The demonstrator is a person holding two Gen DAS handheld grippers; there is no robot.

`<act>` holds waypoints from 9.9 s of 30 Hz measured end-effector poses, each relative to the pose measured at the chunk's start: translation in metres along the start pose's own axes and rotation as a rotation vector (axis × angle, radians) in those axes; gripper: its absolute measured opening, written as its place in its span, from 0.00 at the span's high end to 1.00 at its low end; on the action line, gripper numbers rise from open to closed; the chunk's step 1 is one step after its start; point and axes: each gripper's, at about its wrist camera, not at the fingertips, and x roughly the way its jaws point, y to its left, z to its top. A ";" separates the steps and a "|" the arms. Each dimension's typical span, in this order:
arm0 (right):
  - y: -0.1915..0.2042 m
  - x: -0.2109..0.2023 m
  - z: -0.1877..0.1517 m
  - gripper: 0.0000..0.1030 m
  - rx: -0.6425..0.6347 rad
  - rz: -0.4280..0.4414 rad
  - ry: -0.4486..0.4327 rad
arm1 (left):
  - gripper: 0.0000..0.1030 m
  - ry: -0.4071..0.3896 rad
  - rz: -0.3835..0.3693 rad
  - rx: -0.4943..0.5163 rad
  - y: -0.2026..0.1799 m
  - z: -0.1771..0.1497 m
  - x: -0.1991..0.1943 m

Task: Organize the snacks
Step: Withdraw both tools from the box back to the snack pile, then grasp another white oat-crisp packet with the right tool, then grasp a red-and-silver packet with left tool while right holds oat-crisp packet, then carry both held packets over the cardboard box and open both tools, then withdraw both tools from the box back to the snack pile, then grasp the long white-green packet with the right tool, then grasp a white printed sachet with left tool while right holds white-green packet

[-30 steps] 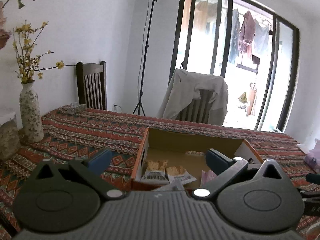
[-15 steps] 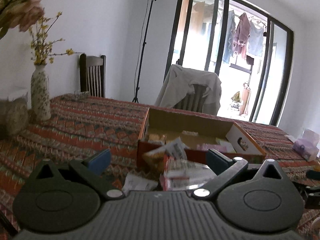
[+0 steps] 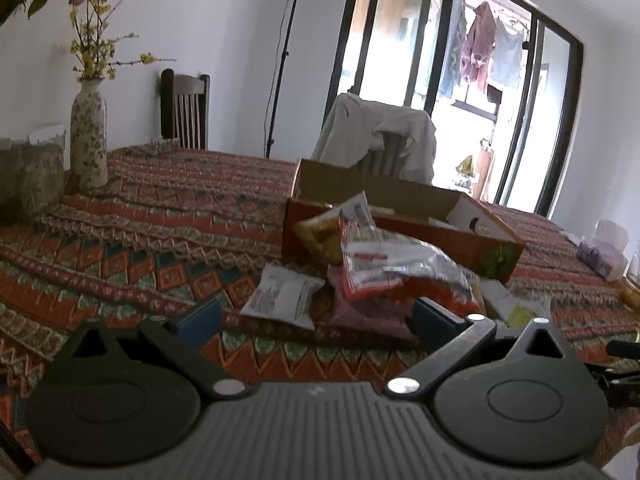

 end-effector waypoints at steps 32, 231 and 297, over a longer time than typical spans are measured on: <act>0.012 0.002 -0.014 0.61 -0.030 0.075 0.001 | 0.00 0.053 -0.027 -0.021 -0.009 -0.014 0.009; 0.008 0.042 0.039 0.00 0.038 -0.028 -0.004 | 0.00 0.009 -0.040 0.011 -0.004 -0.003 0.068; 0.038 0.060 0.048 0.63 -0.010 -0.023 -0.166 | 0.00 0.227 0.112 0.105 0.018 0.021 0.114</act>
